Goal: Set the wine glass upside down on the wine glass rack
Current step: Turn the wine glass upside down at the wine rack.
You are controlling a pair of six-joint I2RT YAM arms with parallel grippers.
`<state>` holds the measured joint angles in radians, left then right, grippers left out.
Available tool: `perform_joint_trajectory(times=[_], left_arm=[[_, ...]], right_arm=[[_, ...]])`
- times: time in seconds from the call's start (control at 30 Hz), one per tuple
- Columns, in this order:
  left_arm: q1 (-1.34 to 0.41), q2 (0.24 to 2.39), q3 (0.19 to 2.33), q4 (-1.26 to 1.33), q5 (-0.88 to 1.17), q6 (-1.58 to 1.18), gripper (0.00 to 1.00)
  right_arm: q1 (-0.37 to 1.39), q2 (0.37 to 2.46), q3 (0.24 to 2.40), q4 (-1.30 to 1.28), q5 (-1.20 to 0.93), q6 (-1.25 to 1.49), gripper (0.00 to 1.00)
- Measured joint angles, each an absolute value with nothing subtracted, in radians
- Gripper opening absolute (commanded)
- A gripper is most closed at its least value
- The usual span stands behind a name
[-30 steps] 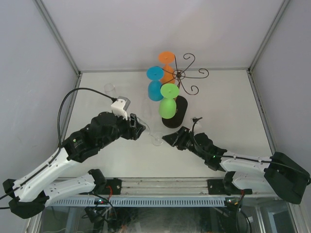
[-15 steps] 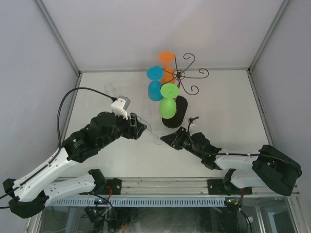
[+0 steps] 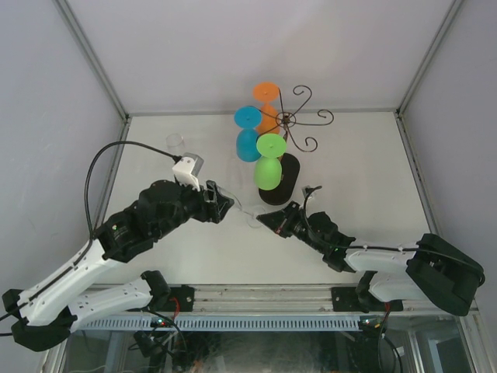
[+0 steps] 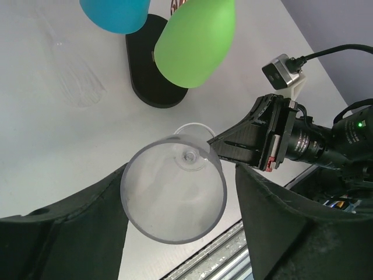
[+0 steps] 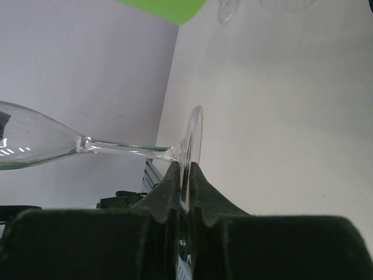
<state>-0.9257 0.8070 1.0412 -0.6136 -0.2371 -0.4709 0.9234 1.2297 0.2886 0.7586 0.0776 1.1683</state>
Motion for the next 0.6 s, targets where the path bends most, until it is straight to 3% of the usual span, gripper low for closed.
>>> perform_joint_trajectory(times=[0.23, 0.6], left_arm=[[-0.926, 0.790, 1.042, -0.607, -0.228, -0.486, 0.90], [-0.928, 0.731, 1.140, -0.658, -0.238, -0.459, 0.95]], right_arm=[[0.925, 1.183, 0.286, 0.735, 0.088, 1.132, 0.00], [0.925, 0.976, 0.265, 0.516, 0.185, 0.988, 0.00]])
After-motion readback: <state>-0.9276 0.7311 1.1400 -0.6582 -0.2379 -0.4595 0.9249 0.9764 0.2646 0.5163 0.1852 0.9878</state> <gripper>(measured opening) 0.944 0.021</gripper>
